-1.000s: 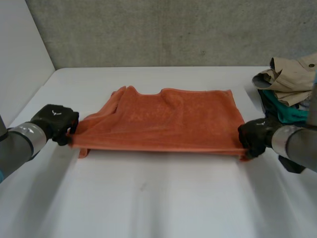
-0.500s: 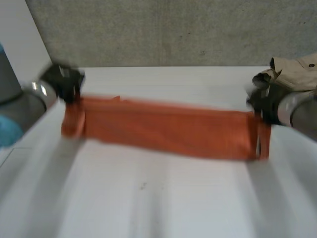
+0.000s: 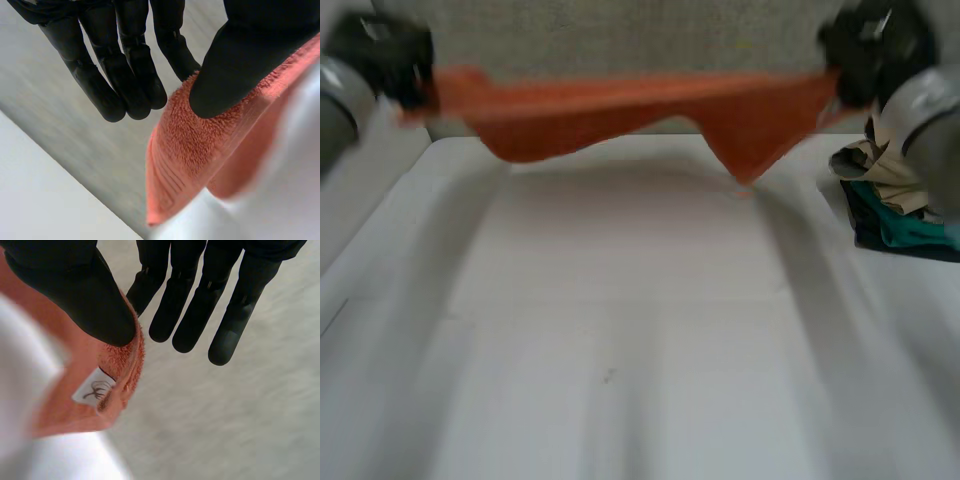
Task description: Fold the laundry.
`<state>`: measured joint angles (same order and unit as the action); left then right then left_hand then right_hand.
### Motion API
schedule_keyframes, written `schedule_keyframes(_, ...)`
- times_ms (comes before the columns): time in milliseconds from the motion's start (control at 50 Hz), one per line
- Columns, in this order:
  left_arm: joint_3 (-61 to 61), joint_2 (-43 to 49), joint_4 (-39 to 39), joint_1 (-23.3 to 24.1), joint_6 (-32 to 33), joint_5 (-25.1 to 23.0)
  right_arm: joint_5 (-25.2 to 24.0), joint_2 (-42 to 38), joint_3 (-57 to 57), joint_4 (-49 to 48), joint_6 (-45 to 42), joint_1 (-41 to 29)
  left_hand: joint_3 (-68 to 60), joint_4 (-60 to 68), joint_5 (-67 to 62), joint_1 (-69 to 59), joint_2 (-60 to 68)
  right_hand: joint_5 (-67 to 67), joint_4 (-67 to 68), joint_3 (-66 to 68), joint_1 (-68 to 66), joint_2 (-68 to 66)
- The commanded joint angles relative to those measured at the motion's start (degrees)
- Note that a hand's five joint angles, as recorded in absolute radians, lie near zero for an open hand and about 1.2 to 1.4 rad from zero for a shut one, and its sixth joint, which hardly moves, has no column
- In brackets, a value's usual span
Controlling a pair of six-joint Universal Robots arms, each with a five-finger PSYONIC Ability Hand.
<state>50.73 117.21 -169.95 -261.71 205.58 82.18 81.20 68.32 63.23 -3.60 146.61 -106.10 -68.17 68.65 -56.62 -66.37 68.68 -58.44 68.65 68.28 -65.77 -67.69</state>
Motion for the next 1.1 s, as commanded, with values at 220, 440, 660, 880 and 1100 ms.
schedule_keyframes(220,28.1,7.5,-11.4,-0.3,16.6,-2.5,-2.0,-8.1,21.9,0.1,-9.0,3.6,3.3,-3.8,1.8,1.6,-3.9,-11.6,11.4,11.7,-14.2,-12.3)
schedule_keyframes(440,33.9,4.4,-11.2,-0.6,14.3,-2.9,0.3,-9.0,21.9,-0.4,-3.2,4.7,36.6,-37.1,35.0,34.8,-37.1,-11.6,11.4,11.7,-14.2,-12.3)
schedule_keyframes(660,35.6,5.1,-11.9,-0.7,13.5,-2.3,0.5,-9.3,21.7,-0.4,-2.8,5.3,38.6,-39.1,37.1,36.8,-39.1,-11.6,11.4,11.7,-14.2,-12.3)
schedule_keyframes(880,31.0,10.7,-12.9,1.5,13.7,-1.3,0.7,-9.3,21.8,0.0,-2.8,5.3,38.3,-38.8,36.7,36.5,-38.8,-11.6,11.4,11.7,-14.2,-12.3)
schedule_keyframes(1100,25.8,15.7,-18.8,2.7,18.3,7.7,0.8,-8.6,21.4,0.2,-1.6,6.1,32.2,-32.7,30.7,30.4,-32.7,-11.6,11.4,11.7,-14.2,-12.3)
